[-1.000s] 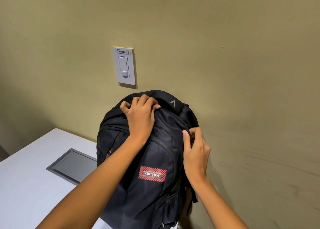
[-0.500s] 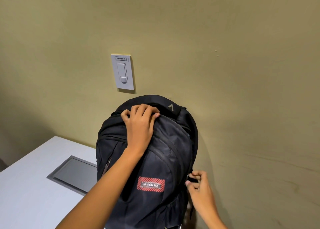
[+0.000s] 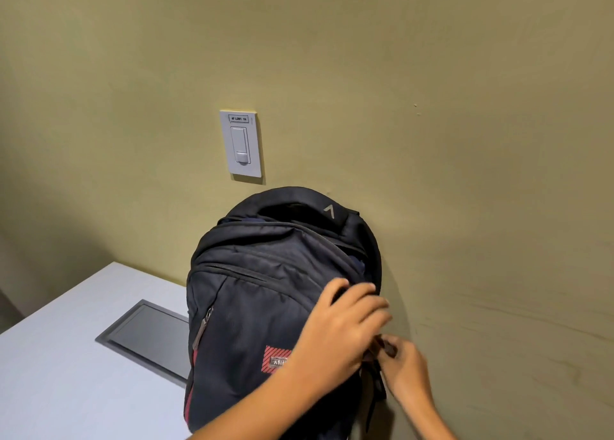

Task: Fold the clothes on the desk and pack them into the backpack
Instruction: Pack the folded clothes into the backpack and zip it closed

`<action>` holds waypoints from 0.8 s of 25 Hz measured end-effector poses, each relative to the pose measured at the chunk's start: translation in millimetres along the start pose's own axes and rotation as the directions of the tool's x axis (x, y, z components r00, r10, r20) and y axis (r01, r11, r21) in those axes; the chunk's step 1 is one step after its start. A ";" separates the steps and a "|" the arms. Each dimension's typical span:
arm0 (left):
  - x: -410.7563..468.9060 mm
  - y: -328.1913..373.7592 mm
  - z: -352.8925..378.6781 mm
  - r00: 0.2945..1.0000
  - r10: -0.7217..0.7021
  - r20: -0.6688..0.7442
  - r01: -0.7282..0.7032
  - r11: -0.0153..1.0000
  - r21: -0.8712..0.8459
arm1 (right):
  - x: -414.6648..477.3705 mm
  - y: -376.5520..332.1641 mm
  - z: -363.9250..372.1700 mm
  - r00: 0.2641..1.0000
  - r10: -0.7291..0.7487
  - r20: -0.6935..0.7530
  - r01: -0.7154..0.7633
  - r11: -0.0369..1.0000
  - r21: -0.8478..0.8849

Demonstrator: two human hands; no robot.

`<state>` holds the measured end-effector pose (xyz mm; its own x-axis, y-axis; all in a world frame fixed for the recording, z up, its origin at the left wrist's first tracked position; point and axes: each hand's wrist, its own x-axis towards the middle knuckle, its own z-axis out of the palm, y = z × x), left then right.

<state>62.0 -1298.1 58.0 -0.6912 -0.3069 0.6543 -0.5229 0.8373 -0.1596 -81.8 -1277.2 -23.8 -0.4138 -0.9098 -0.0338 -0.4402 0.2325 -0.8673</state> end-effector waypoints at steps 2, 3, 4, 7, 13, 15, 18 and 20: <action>-6.0 15.6 22.1 0.998 -0.013 0.058 0.007 0.995 0.104 | 1.2 -10.8 -10.6 0.999 -0.010 -0.037 0.009 0.999 -0.032; -6.4 17.7 30.9 0.995 -0.052 0.089 0.039 0.988 0.148 | 1.0 -14.7 -12.3 0.999 -0.010 -0.044 0.009 1.000 -0.015; -6.1 17.7 40.0 0.989 -0.090 0.118 0.066 0.979 0.190 | -0.1 -15.9 -11.7 0.999 0.001 -0.052 0.000 1.000 0.017; -5.9 18.3 48.4 0.931 -0.202 0.303 0.105 0.946 0.307 | -9.8 -10.3 -4.3 0.995 0.069 -0.071 -0.053 0.978 0.203; -3.8 28.7 42.1 0.863 -0.288 0.416 0.166 0.938 0.304 | -19.1 -0.2 -8.5 0.997 0.005 0.076 -0.041 0.873 0.485; 0.3 26.7 39.2 0.862 -0.300 0.409 0.183 0.936 0.300 | -19.6 0.0 -16.2 0.993 -0.077 0.089 0.035 0.917 0.397; 4.8 29.3 38.2 0.878 -0.266 0.398 0.156 0.945 0.289 | -19.1 0.6 -14.9 0.987 -0.159 0.029 0.154 0.981 0.121; 4.4 33.9 41.4 0.891 -0.235 0.389 0.136 0.954 0.266 | -19.1 -1.0 -3.3 0.980 -0.201 -0.003 0.201 0.978 0.058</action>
<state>20.6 -1289.8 24.9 -0.6867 -0.6464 0.3326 -0.7257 0.6370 -0.2601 -76.1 -1259.0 -20.6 -0.3194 -0.9368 0.1426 -0.4672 0.0247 -0.8838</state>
